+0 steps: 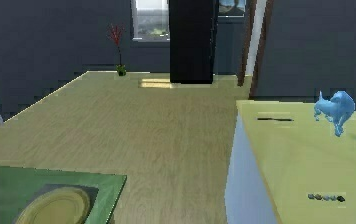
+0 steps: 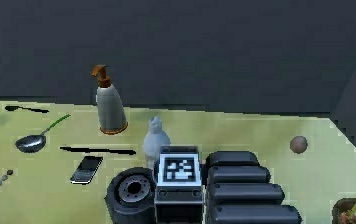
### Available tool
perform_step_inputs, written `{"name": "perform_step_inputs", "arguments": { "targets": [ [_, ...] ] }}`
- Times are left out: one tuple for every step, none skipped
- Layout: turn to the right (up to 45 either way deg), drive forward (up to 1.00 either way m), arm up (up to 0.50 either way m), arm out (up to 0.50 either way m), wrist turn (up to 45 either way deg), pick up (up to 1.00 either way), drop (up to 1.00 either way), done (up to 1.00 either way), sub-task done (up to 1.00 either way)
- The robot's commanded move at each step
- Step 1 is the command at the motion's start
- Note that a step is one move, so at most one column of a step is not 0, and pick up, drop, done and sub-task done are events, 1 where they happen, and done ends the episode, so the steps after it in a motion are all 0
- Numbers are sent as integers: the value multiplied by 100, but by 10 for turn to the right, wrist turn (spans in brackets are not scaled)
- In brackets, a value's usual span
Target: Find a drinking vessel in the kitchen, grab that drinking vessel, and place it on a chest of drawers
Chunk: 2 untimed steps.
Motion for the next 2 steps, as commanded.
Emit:
{"name": "perform_step_inputs", "arguments": {
  "targets": [
    [0, 100, 0, 0, 0, 0, 0, 0, 0],
    [-60, 0, 0, 0, 0, 0, 0, 0, 0]
  ]
}}
